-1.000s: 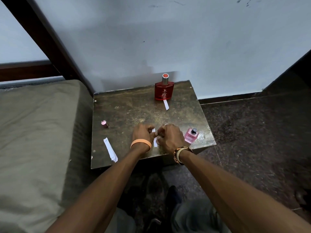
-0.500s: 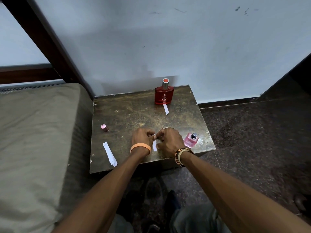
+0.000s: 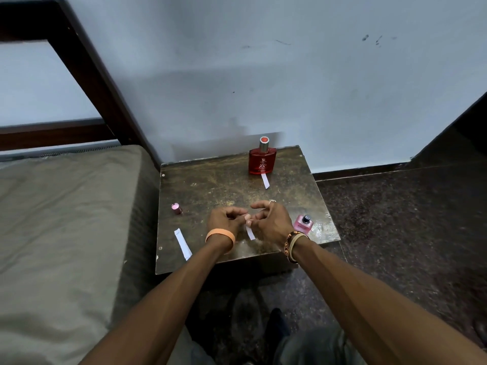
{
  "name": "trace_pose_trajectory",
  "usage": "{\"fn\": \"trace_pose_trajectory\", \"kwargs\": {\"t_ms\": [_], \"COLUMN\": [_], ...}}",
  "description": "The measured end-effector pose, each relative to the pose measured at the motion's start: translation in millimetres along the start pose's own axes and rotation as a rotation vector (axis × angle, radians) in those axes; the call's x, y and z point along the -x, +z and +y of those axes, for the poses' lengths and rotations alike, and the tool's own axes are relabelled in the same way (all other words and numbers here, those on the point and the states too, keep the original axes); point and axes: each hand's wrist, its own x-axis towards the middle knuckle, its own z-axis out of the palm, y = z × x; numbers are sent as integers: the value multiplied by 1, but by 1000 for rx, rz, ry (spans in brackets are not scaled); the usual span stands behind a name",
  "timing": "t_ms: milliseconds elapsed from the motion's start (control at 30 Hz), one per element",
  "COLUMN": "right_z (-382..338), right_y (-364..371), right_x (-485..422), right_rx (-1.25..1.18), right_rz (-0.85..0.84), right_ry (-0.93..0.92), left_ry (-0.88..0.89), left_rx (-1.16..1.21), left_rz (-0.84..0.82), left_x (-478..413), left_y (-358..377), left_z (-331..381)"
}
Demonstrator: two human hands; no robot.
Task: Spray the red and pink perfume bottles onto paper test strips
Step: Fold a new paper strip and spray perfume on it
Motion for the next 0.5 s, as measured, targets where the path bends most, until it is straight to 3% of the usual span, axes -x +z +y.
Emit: {"fn": "trace_pose_trajectory", "kwargs": {"t_ms": [167, 267, 500], "right_z": [-33, -52, -86], "right_y": [-12, -23, -47], "right_x": [29, 54, 117], "right_rx": [-125, -125, -186], "right_rz": [-97, -162, -120], "right_ry": [0, -45, -153], "left_ry": [-191, -306, -134], "left_rx": [282, 303, 407], "left_rz": [5, -102, -91], "left_x": [25, 44, 98], "left_y": [-18, -32, -44], "left_z": [37, 63, 119]}}
